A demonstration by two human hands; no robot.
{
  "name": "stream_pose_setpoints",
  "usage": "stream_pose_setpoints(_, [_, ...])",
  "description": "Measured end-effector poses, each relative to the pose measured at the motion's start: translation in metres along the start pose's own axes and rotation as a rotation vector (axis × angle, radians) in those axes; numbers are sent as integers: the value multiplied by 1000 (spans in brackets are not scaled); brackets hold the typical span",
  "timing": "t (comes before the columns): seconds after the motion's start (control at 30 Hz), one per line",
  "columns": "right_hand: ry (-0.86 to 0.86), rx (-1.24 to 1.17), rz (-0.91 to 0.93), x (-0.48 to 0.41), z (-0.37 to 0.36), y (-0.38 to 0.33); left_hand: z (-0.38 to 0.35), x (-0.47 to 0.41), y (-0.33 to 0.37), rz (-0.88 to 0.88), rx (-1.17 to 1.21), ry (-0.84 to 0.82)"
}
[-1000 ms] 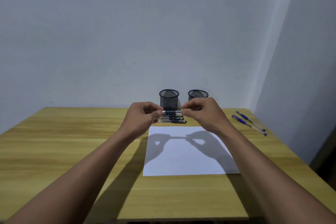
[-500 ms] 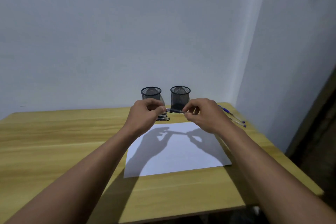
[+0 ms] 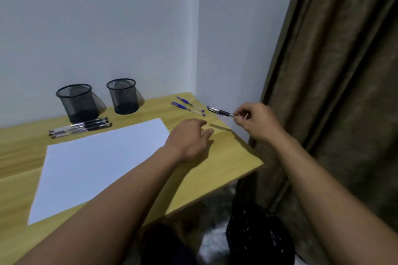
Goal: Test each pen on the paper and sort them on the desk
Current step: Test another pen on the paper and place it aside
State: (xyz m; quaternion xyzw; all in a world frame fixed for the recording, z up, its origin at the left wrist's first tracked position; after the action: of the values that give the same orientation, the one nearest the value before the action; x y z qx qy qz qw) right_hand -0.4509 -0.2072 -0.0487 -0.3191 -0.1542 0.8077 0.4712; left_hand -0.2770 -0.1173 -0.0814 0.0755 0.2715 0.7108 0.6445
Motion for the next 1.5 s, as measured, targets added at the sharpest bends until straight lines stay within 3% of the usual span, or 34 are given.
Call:
stream_pose_setpoints(0.1, [46,8,-95,17,15,48,-46,-5,29,-79,-108,-171])
stream_pose_setpoints(0.23, [54,47,-170,39,14,99,-87,0,34,-47,-271,-314])
stream_pose_setpoints(0.53, [-45,33,-370,98,-58,194,-97,4,34,-58,-400,-288])
stream_pose_setpoints(0.8, [-129,-112,-590,156,-130,273,-97,3,32,-70,-403,-290])
stream_pose_setpoints(1.03, [-187,-172,-677,193,-187,331,-95,5,34,-87,-405,-278])
stream_pose_setpoints(1.37, [-148,-114,-707,216,-196,372,-95,4,33,-90,-405,-237])
stream_pose_setpoints(1.5, [-151,-109,-686,206,-162,343,-94,6,35,-93,-407,-237])
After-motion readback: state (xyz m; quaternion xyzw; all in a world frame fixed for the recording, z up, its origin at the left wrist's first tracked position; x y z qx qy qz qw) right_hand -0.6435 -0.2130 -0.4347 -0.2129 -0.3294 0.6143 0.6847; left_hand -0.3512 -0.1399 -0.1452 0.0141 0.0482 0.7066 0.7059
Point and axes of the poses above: each hand's wrist, its own x-axis away from the middle knuckle, its own z-axis out of the back of the hand, y = z × x, the point moved 7 cm from there along -x, towards the middle knuckle, and after that the axes turned 2 degrees about y, right-handed, at the moved point
